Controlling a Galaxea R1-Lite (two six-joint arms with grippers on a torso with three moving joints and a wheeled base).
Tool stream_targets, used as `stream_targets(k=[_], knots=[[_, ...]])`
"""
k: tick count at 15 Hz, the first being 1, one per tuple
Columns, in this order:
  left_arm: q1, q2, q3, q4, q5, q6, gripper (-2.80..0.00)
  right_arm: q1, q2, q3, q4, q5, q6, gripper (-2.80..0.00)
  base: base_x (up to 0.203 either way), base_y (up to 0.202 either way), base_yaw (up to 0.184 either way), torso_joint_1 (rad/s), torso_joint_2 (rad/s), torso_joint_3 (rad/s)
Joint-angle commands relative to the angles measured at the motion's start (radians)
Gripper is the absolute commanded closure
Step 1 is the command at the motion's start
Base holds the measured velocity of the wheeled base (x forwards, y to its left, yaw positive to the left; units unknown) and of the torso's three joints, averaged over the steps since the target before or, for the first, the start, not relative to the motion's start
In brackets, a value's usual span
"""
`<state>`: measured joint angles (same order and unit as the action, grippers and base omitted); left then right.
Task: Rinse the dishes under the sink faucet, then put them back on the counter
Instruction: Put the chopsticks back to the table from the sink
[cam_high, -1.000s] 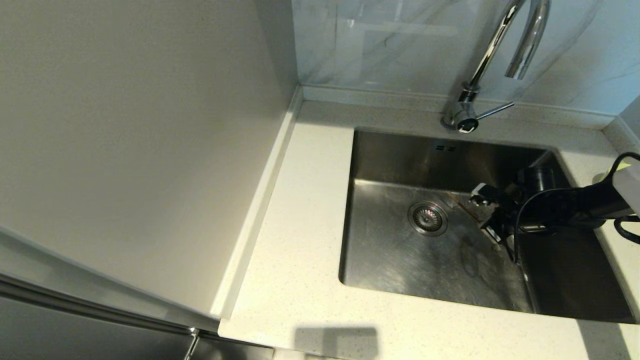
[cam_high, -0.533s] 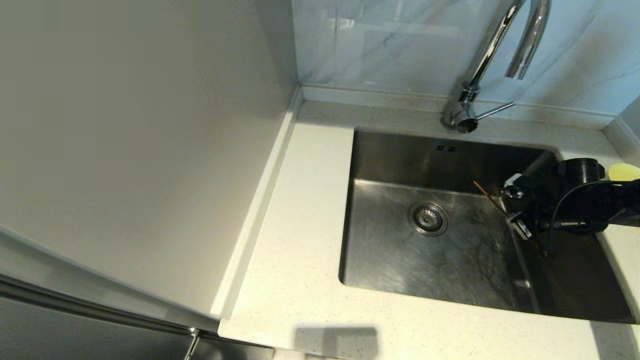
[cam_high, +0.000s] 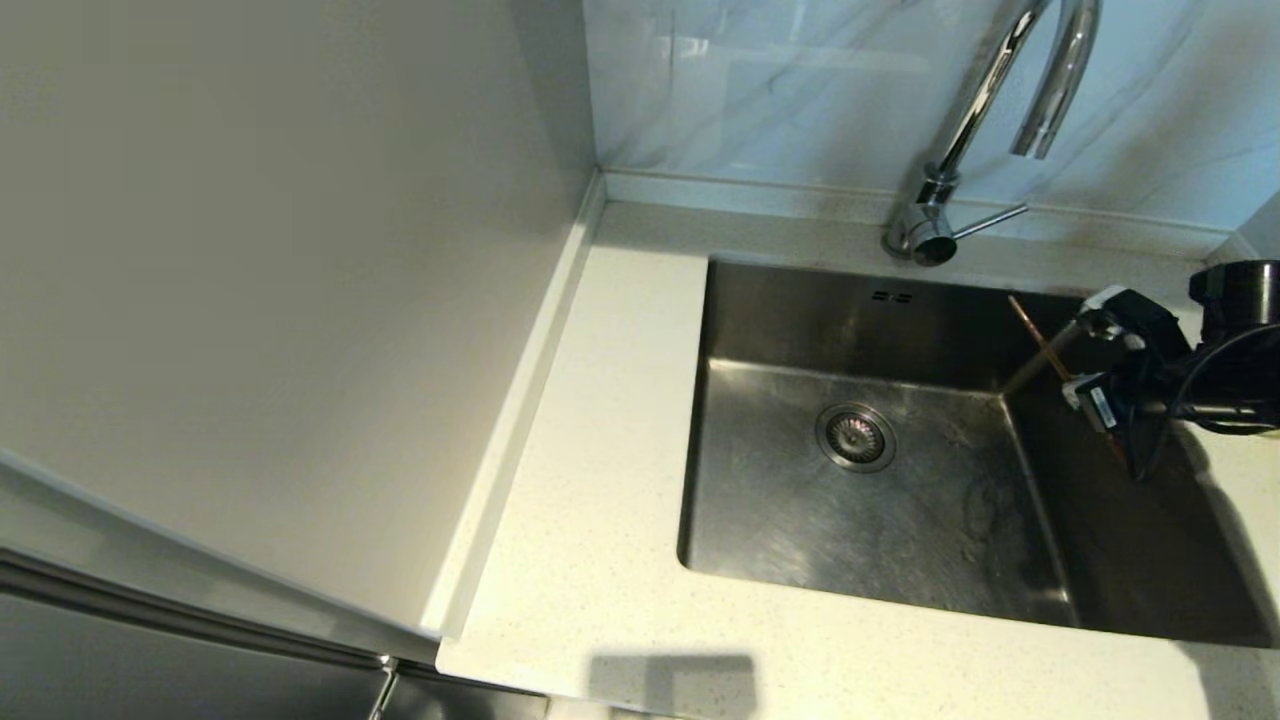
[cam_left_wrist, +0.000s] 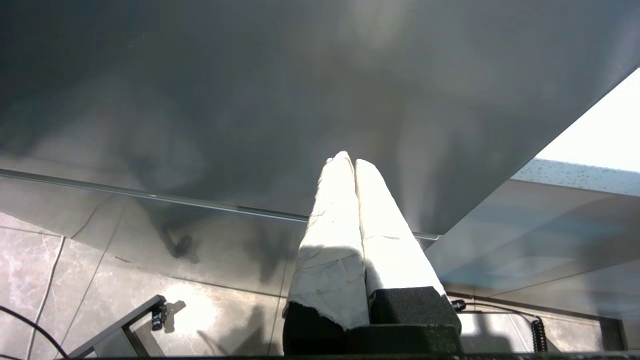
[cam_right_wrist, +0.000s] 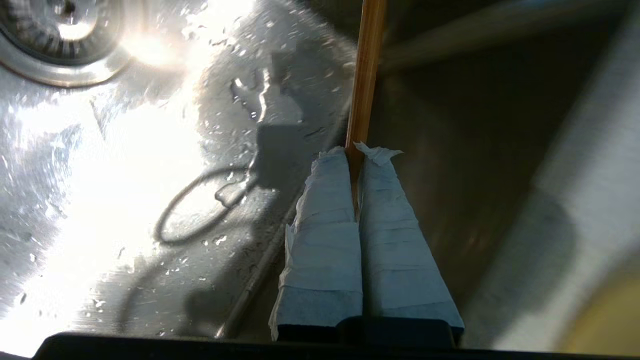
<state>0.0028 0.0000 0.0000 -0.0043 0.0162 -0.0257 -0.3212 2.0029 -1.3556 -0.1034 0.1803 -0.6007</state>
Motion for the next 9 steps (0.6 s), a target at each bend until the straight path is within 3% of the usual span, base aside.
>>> stream_targets(k=[1,5,9], knots=[[0.0,-0.003,0.0,0.0,0.001,0.0,0.0,-0.01,-0.064,0.005,-0.001,0.001,0.034,0.0,0.0,0.0,0.0,0.0,0.0,0.0],[0.0,-0.003,0.0,0.0,0.001,0.0,0.0,-0.012,-0.144,-0.017,-0.001,-0.002,0.149,0.0,0.0,0.0,0.0,0.0,0.0,0.0],[0.0,-0.003,0.0,0.0,0.001,0.0,0.0,-0.045,-0.231,-0.047,0.0,-0.014,0.161,0.0,0.0,0.0,0.0,0.0,0.0,0.0]])
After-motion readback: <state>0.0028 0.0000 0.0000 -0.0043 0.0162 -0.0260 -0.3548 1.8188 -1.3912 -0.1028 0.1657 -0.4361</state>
